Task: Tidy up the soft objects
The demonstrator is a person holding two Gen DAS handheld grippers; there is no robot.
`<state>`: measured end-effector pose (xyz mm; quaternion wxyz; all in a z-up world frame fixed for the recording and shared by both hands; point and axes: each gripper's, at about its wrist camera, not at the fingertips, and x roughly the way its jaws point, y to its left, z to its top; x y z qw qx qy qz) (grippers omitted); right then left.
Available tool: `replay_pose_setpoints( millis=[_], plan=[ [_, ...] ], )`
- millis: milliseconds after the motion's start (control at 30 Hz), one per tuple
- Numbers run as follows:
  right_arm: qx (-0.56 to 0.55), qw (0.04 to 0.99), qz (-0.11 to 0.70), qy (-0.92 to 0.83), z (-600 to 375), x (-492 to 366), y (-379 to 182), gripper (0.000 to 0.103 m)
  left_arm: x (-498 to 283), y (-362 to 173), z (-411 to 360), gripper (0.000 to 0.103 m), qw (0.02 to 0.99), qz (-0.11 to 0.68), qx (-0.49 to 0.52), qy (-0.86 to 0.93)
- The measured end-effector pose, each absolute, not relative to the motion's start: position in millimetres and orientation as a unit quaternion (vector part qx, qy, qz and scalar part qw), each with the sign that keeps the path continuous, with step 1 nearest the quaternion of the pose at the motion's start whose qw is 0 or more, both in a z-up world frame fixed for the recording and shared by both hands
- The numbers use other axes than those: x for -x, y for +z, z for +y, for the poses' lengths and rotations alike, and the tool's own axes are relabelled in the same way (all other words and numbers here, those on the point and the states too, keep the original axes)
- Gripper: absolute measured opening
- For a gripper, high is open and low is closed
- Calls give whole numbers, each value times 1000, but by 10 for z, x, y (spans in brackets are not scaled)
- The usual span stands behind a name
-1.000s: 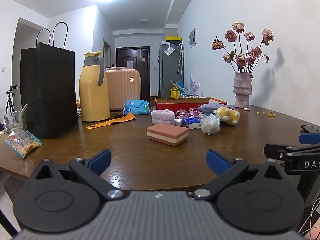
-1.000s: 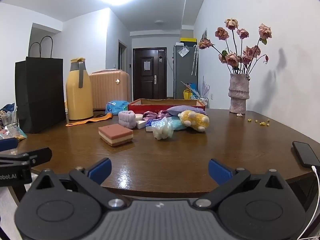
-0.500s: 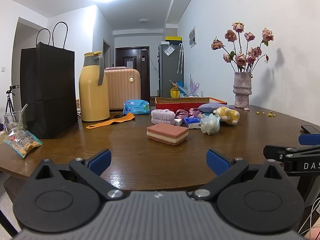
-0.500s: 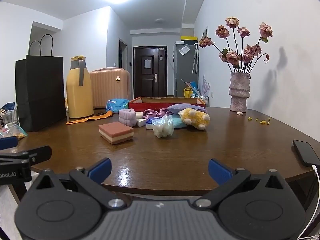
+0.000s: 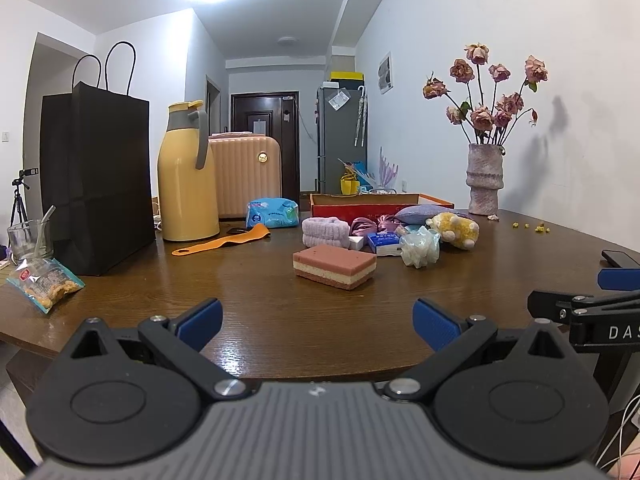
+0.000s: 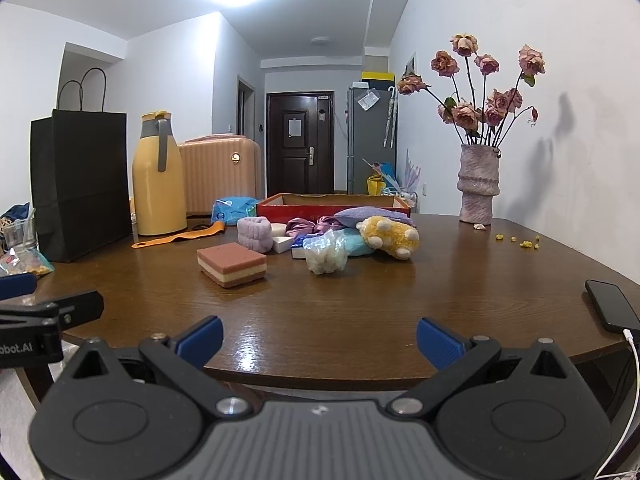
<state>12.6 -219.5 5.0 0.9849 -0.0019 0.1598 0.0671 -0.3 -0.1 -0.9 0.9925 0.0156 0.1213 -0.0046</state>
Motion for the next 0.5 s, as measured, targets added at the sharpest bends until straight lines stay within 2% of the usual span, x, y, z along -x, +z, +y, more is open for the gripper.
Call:
replay_pose_setpoints(
  millis=[500],
  plan=[
    [0, 985, 160, 65, -2217, -122, 56, 103, 7, -1, -4, 103, 993, 120, -15, -4]
  ],
)
